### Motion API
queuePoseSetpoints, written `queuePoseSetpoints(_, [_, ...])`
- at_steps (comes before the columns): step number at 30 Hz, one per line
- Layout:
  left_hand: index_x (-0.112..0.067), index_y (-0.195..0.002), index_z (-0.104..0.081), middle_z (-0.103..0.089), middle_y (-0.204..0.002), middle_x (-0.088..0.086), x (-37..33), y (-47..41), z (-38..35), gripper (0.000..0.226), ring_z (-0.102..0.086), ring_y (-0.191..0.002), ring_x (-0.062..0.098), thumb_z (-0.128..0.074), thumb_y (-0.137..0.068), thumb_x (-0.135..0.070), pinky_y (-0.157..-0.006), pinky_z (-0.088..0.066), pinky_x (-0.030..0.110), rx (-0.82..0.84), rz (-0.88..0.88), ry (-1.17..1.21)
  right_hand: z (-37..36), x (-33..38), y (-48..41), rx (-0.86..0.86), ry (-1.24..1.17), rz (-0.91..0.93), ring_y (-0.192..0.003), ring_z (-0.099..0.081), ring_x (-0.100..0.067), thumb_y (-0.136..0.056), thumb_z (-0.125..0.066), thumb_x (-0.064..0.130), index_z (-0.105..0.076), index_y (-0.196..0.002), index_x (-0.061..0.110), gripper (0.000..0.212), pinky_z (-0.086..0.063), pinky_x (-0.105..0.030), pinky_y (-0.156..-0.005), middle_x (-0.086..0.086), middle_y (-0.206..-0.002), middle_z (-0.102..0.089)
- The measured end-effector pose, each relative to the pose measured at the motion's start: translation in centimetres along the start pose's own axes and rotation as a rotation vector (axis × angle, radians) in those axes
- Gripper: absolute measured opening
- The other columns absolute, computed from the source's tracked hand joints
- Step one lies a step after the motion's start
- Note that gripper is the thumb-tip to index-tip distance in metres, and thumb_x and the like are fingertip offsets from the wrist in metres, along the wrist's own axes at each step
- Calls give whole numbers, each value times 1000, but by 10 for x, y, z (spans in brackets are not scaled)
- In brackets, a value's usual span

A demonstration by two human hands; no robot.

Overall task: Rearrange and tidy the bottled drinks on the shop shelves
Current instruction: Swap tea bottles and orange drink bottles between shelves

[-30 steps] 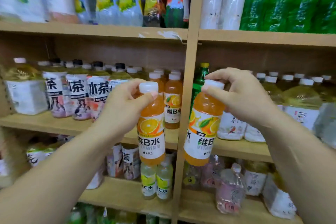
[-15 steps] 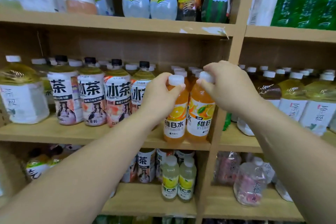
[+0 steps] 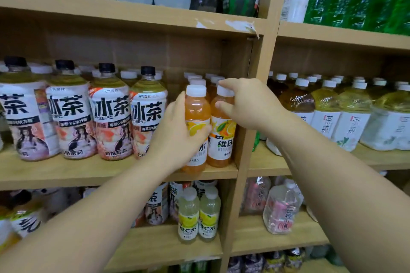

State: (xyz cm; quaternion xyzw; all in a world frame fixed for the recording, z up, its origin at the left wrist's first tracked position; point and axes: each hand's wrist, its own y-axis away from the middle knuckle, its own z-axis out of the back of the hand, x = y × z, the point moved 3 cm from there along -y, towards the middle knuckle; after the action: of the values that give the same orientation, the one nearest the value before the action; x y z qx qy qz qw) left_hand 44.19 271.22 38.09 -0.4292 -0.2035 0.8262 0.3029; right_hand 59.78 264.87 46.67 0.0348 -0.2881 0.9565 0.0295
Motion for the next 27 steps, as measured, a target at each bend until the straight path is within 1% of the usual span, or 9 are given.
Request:
queuePoseSetpoints(2, [-30,-161,-5,-30,-160,-5,11,13,-5,102,-34,-143,13,-73,-87,-43,-106,-31,26,26,27,-9,-1,-2,0,35,33,10,-126,-58,-28,-99,-61,42,-46,-150,25,57,-52,-41,-97,-6,-140,-61])
queuePoseSetpoints(5, [-28,-162,0,-25,-164,-5,21,21,-9,108,-26,-149,10,-77,-86,-37,-111,-24,23,23,31,17,-4,-3,-3,25,127,11,-118,-62,-31,-100,-58,44,-38,-155,26,61,-52,-38,-85,-9,-135,-64])
queuePoseSetpoints(9, [-28,-162,0,-32,-162,-4,23,18,-14,106,-38,-144,17,-76,-88,-35,-116,-31,30,13,32,28,-10,-1,-2,-18,118,-34,-80,-57,-24,-99,-61,43,-38,-147,30,55,-43,-34,-61,-5,-94,-62])
queuePoseSetpoints(11, [-30,-162,-1,-37,-159,-4,27,16,-18,103,-43,-141,18,-74,-90,-34,-116,-39,39,21,47,38,-13,-2,0,-48,123,-49,-76,-54,-22,-99,-60,43,-40,-144,30,51,-40,-32,-58,-2,-89,-59])
queuePoseSetpoints(16, [-35,-161,0,-42,-156,-6,41,20,-25,102,-46,-138,15,-74,-90,-33,-113,-44,45,21,59,53,-27,-3,12,-135,140,-58,-95,-64,-30,-103,-53,41,-31,-155,33,57,-42,-33,-64,-11,-114,-64])
queuePoseSetpoints(21, [-40,-160,0,-40,-157,-5,55,47,-36,103,-44,-140,15,-74,-90,-24,-113,-44,44,71,111,56,-53,-4,32,-180,69,-66,-95,-64,-29,-104,-48,42,-6,-162,34,72,-45,-34,-63,-9,-142,-47])
queuePoseSetpoints(23, [-36,-161,0,-33,-161,-5,51,60,-34,98,-36,-145,15,-70,-93,-26,-118,-38,42,66,117,27,-62,-4,42,-198,-11,-71,-108,-63,-31,-104,-49,40,-3,-161,38,73,-49,-37,-69,-8,-160,-32])
queuePoseSetpoints(25, [-33,-161,0,-23,-165,-7,44,74,-27,91,-23,-150,11,-64,-97,-32,-123,-22,31,53,109,-29,-69,-1,54,-243,-125,-105,-120,-59,-31,-103,-54,38,-6,-161,41,75,-52,-38,-78,-7,-168,-18])
queuePoseSetpoints(27, [-34,-161,-6,-21,-165,-9,39,88,-14,85,-25,-149,11,-62,-98,-38,-120,-21,25,34,110,-65,-72,8,67,-380,-225,-73,-117,-53,-23,-99,-61,34,-22,-160,35,72,-53,-37,-74,-11,-167,-20])
